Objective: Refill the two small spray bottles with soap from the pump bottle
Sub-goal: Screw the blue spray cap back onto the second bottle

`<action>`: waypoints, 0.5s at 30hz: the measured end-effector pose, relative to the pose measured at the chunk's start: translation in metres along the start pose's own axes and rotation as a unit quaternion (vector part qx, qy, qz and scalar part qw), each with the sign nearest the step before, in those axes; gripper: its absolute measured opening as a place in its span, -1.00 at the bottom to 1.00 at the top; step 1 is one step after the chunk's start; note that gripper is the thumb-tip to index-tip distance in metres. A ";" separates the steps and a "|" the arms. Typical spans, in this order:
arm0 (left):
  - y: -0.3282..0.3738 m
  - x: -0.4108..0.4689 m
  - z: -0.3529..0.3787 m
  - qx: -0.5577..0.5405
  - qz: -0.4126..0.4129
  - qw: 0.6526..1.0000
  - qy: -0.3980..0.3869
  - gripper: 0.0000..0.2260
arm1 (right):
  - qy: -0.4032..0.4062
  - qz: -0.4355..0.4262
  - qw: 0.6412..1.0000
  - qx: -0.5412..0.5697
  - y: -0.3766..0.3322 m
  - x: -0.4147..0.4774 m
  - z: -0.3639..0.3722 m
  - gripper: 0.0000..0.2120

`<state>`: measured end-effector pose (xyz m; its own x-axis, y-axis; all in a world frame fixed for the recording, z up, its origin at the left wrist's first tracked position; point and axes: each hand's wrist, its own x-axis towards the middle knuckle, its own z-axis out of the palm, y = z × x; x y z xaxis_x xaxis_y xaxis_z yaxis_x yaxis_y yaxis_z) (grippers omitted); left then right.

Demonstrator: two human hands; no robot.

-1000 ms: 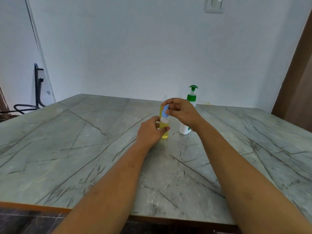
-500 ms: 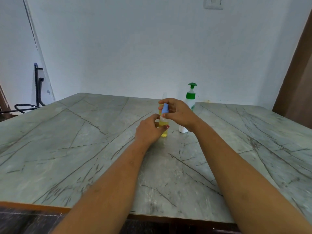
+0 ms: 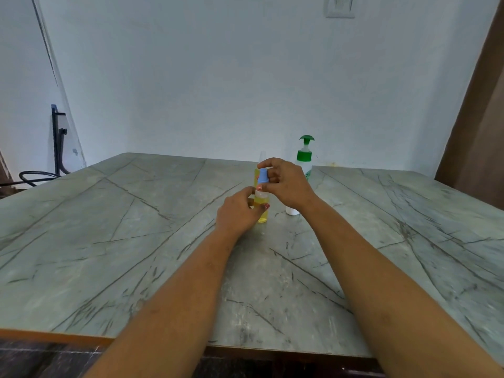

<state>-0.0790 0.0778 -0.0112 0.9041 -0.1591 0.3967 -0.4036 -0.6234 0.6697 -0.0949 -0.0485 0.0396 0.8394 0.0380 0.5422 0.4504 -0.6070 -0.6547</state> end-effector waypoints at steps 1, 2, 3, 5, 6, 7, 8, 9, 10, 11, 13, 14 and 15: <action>0.000 0.000 0.000 -0.006 0.003 1.000 -0.004 -0.62 | -0.003 0.002 1.000 0.002 -0.001 -0.001 0.000 -0.60; 0.000 0.000 -0.001 -0.015 0.006 1.000 -0.012 -0.63 | -0.010 0.004 1.000 0.013 -0.001 -0.002 0.000 -0.60; -0.001 0.001 -0.001 -0.025 0.008 0.999 -0.026 -0.63 | -0.021 0.008 0.999 0.033 -0.002 -0.003 -0.001 -0.59; -0.002 0.002 -0.003 -0.048 0.007 0.997 -0.064 -0.60 | -0.051 0.023 0.995 0.086 -0.001 -0.006 -0.006 -0.58; -0.003 0.003 -0.005 -0.061 0.004 0.995 -0.083 -0.59 | -0.070 0.031 0.991 0.106 0.000 -0.007 -0.009 -0.57; -0.003 0.003 -0.006 -0.075 0.002 0.992 -0.101 -0.57 | -0.091 0.039 0.988 0.122 0.001 -0.007 -0.013 -0.56; -0.004 0.003 -0.006 -0.089 -0.001 0.989 -0.116 -0.57 | -0.112 0.045 0.984 0.133 0.002 -0.006 -0.015 -0.55; -0.004 0.003 -0.007 -0.101 -0.003 0.987 -0.127 -0.57 | -0.129 0.048 0.981 0.139 0.003 -0.006 -0.017 -0.55; -0.004 0.003 -0.007 -0.109 -0.005 0.985 -0.137 -0.57 | -0.142 0.051 0.978 0.144 0.004 -0.005 -0.019 -0.54; -0.004 0.003 -0.006 -0.113 -0.007 0.983 -0.145 -0.58 | -0.152 0.053 0.975 0.150 0.005 -0.004 -0.019 -0.54; -0.004 0.003 -0.005 -0.114 -0.010 0.982 -0.153 -0.58 | -0.165 0.059 0.972 0.159 0.007 -0.002 -0.020 -0.55; -0.003 0.003 -0.005 -0.113 -0.011 0.982 -0.153 -0.57 | -0.168 0.060 0.971 0.159 0.009 -0.001 -0.020 -0.56; -0.003 0.003 -0.004 -0.109 -0.009 0.982 -0.153 -0.56 | -0.169 0.061 0.971 0.156 0.009 -0.001 -0.019 -0.57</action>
<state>-0.0756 0.0822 -0.0091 0.8978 -0.3930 0.1986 -0.3777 -0.4555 0.8061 -0.0970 -0.0692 0.0430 0.9202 0.2719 0.2817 0.3680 -0.3546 -0.8596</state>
